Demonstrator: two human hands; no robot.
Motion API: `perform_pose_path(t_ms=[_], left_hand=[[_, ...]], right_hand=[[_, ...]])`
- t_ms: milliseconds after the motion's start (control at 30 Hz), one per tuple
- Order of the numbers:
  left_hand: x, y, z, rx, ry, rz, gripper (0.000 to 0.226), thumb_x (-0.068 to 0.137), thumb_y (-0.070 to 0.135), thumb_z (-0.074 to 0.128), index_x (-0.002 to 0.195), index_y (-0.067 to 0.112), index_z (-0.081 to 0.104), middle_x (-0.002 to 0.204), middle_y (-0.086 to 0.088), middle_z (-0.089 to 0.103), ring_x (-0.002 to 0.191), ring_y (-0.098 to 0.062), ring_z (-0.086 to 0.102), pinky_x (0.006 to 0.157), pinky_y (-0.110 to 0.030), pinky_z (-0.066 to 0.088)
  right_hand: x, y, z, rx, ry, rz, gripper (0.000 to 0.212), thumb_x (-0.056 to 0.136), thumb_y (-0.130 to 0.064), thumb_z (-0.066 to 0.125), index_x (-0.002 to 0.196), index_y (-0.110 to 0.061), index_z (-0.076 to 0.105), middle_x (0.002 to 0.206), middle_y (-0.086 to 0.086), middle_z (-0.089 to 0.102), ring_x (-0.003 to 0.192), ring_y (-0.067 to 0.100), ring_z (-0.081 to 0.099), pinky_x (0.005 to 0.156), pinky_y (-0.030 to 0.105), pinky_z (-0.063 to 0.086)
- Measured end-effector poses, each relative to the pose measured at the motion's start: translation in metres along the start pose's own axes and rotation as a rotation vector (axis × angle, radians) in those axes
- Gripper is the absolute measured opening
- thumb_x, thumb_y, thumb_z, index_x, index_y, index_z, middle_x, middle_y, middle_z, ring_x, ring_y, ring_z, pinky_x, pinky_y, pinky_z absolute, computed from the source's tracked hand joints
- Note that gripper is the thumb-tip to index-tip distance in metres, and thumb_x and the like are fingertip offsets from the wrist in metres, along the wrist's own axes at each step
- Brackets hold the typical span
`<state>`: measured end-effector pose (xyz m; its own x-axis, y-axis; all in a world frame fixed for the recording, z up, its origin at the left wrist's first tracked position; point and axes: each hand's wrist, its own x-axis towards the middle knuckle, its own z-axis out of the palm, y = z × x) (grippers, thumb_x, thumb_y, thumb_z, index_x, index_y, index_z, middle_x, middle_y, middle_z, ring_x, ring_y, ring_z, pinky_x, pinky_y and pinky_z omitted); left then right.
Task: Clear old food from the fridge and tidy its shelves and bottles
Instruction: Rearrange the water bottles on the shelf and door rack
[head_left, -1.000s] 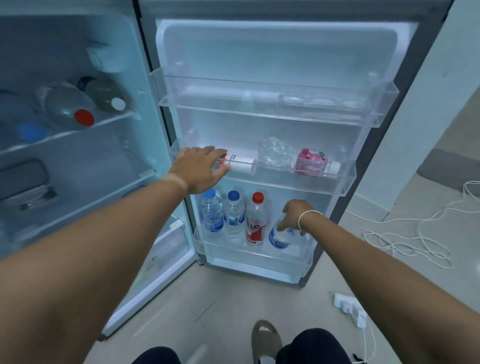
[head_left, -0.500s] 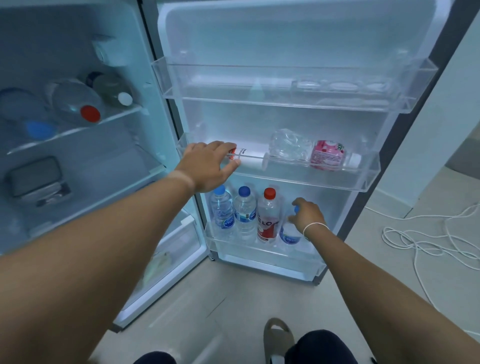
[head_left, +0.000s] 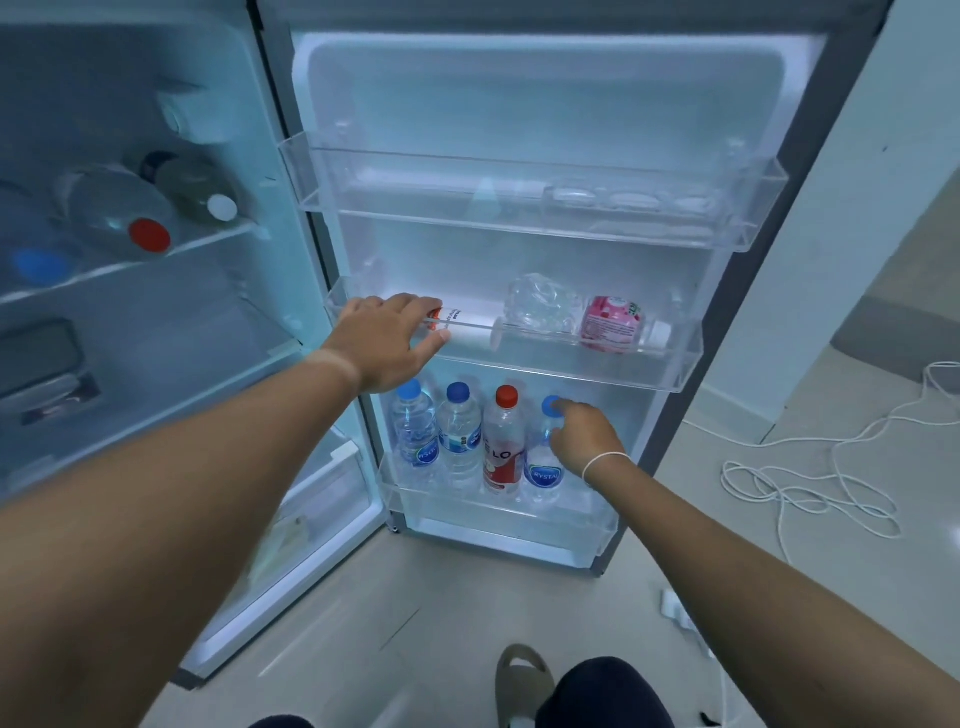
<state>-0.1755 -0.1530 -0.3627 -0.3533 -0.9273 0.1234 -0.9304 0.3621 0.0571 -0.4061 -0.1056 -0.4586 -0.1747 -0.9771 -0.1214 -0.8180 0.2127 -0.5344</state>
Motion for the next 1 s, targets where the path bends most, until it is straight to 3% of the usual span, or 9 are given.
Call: perform_pose_path(t_ms=[133, 233, 333, 467, 567, 667, 767, 867, 1000], left_hand=[[-0.001, 0.002, -0.001, 0.005, -0.007, -0.011, 0.058, 0.093, 0.055, 0.027, 0.144, 0.028, 0.032, 0.151, -0.001, 0.041, 0.135, -0.030, 0.041, 0.114, -0.046, 0.022], [-0.003, 0.004, -0.003, -0.003, -0.019, -0.017, 0.058, 0.093, 0.056, 0.027, 0.144, 0.029, 0.031, 0.151, -0.001, 0.039, 0.135, -0.030, 0.040, 0.114, -0.046, 0.022], [-0.003, 0.004, -0.005, 0.003, -0.037, -0.021, 0.059, 0.093, 0.056, 0.025, 0.145, 0.029, 0.029, 0.152, -0.001, 0.037, 0.136, -0.031, 0.039, 0.114, -0.047, 0.022], [-0.003, 0.005, -0.007, 0.008, -0.051, -0.019, 0.060, 0.093, 0.056, 0.024, 0.146, 0.029, 0.028, 0.153, -0.002, 0.036, 0.137, -0.031, 0.038, 0.115, -0.047, 0.021], [-0.003, 0.005, -0.007, 0.006, -0.052, -0.019, 0.060, 0.093, 0.057, 0.024, 0.146, 0.029, 0.027, 0.154, -0.002, 0.036, 0.137, -0.031, 0.038, 0.115, -0.048, 0.021], [-0.004, 0.005, -0.008, 0.008, -0.049, -0.019, 0.061, 0.092, 0.058, 0.025, 0.146, 0.029, 0.028, 0.153, -0.002, 0.036, 0.137, -0.031, 0.037, 0.115, -0.047, 0.020], [-0.005, 0.008, -0.009, 0.014, -0.047, -0.025, 0.061, 0.092, 0.059, 0.025, 0.146, 0.029, 0.027, 0.154, -0.002, 0.035, 0.137, -0.031, 0.037, 0.116, -0.047, 0.019], [-0.005, 0.008, -0.010, 0.009, -0.050, -0.027, 0.061, 0.092, 0.058, 0.024, 0.146, 0.029, 0.027, 0.154, -0.002, 0.035, 0.138, -0.031, 0.036, 0.116, -0.048, 0.019], [-0.007, 0.007, -0.010, 0.005, -0.054, -0.030, 0.060, 0.092, 0.058, 0.024, 0.146, 0.029, 0.028, 0.154, -0.002, 0.035, 0.138, -0.031, 0.036, 0.116, -0.047, 0.019]], right_hand=[[-0.028, -0.013, -0.034, -0.163, 0.239, -0.389, 0.033, 0.085, -0.032, 0.045, 0.086, -0.016, 0.074, 0.085, 0.004, 0.075, 0.078, 0.026, 0.066, 0.064, 0.027, 0.048], [-0.041, -0.023, -0.063, -0.042, 0.480, -0.632, 0.040, 0.079, -0.035, 0.041, 0.066, -0.013, 0.071, 0.063, 0.001, 0.071, 0.052, 0.012, 0.052, 0.049, 0.017, 0.035], [-0.037, -0.024, -0.082, -0.077, 0.668, -0.717, 0.030, 0.079, -0.026, 0.048, 0.067, -0.011, 0.070, 0.063, 0.002, 0.068, 0.054, 0.011, 0.051, 0.052, 0.016, 0.037], [-0.029, -0.027, -0.091, -0.125, 0.770, -0.657, 0.030, 0.079, -0.028, 0.049, 0.078, -0.010, 0.072, 0.077, 0.008, 0.068, 0.073, 0.029, 0.062, 0.060, 0.032, 0.051], [-0.020, -0.029, -0.105, -0.134, 0.647, -0.409, 0.038, 0.077, -0.038, 0.052, 0.100, -0.013, 0.070, 0.099, 0.011, 0.069, 0.094, 0.033, 0.060, 0.084, 0.036, 0.047], [-0.014, -0.033, -0.121, -0.075, 0.290, -0.115, 0.059, 0.077, -0.047, 0.060, 0.130, -0.022, 0.051, 0.126, 0.011, 0.059, 0.117, 0.033, 0.053, 0.100, 0.037, 0.042], [-0.005, -0.041, -0.130, -0.169, 0.107, 0.021, 0.070, 0.076, -0.055, 0.057, 0.138, -0.027, 0.040, 0.134, 0.008, 0.056, 0.121, 0.033, 0.052, 0.099, 0.035, 0.042], [0.001, -0.045, -0.132, -0.128, -0.012, 0.071, 0.068, 0.077, -0.054, 0.059, 0.132, -0.015, 0.048, 0.131, 0.010, 0.056, 0.116, 0.031, 0.054, 0.098, 0.035, 0.044], [-0.002, -0.040, -0.126, 0.108, 0.007, 0.041, 0.063, 0.074, -0.050, 0.068, 0.121, -0.010, 0.056, 0.108, 0.010, 0.059, 0.090, 0.027, 0.055, 0.081, 0.037, 0.052]])
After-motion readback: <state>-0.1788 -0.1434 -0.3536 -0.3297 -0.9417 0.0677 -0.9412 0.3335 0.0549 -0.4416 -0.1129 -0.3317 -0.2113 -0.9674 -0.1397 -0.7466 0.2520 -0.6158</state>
